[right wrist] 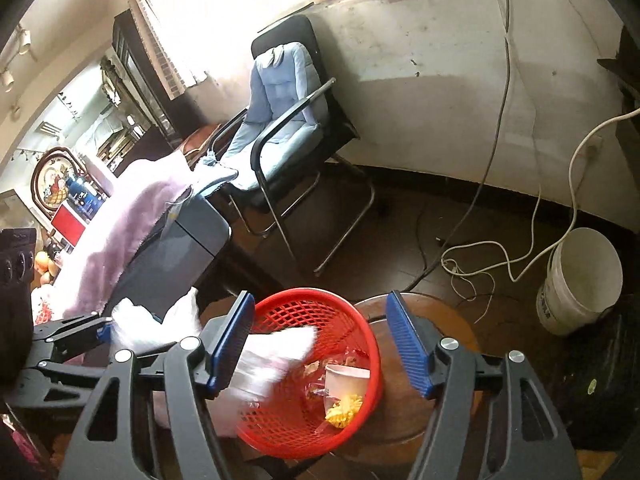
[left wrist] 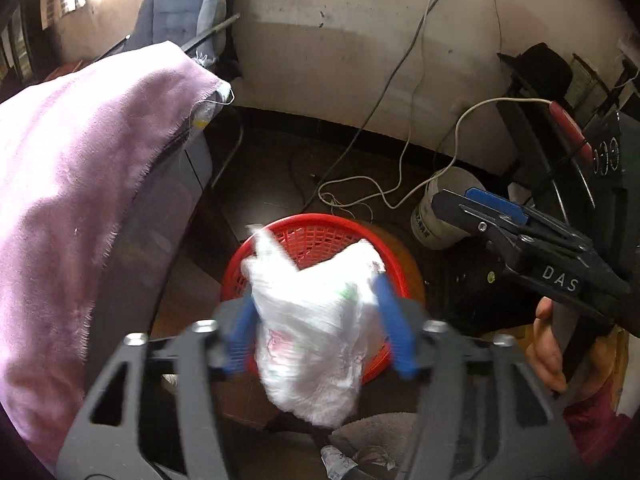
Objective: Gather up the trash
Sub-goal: 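Carry the tissue and yellow flower to the wastebasket and release both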
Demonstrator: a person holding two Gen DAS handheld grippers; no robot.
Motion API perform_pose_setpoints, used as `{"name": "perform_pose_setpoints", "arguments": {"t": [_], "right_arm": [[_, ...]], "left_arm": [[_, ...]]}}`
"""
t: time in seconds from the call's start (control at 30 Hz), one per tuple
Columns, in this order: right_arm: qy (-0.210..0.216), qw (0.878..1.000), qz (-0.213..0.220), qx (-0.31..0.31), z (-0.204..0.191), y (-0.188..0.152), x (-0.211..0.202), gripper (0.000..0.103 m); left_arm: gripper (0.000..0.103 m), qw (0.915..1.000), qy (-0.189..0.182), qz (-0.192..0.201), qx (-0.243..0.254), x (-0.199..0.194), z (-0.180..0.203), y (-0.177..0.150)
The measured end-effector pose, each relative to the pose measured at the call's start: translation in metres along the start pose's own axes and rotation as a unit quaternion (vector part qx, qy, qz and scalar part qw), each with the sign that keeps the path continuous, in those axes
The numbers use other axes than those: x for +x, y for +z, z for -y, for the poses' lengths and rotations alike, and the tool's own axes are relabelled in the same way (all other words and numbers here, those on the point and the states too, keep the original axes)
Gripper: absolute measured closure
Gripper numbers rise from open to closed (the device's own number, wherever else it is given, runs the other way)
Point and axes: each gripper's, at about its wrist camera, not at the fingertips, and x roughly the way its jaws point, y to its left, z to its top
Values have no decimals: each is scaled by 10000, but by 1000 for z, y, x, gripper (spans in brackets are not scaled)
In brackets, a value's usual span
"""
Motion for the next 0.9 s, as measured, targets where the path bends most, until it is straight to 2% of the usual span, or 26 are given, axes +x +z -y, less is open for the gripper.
{"name": "perform_pose_setpoints", "arguments": {"t": [0.03, 0.1, 0.37, 0.73, 0.9], "right_arm": [[17, 10000, -7, -12, -2, 0, 1, 36], [57, 10000, -14, -22, -3, 1, -1, 36], [169, 9998, -46, -113, -15, 2, -5, 35], [258, 9982, 138, -521, -54, 8, -28, 25], [278, 9969, 236, -696, -70, 9, -41, 22]], "left_arm": [[29, 9999, 91, 73, 55, -3, 3, -1], [24, 9994, 240, 190, 151, -10, 6, -2], [18, 9983, 415, 368, 201, -28, 3, -10], [8, 9941, 709, 800, -195, -68, -21, -21], [7, 9920, 742, 953, -369, -84, -27, -25]]}}
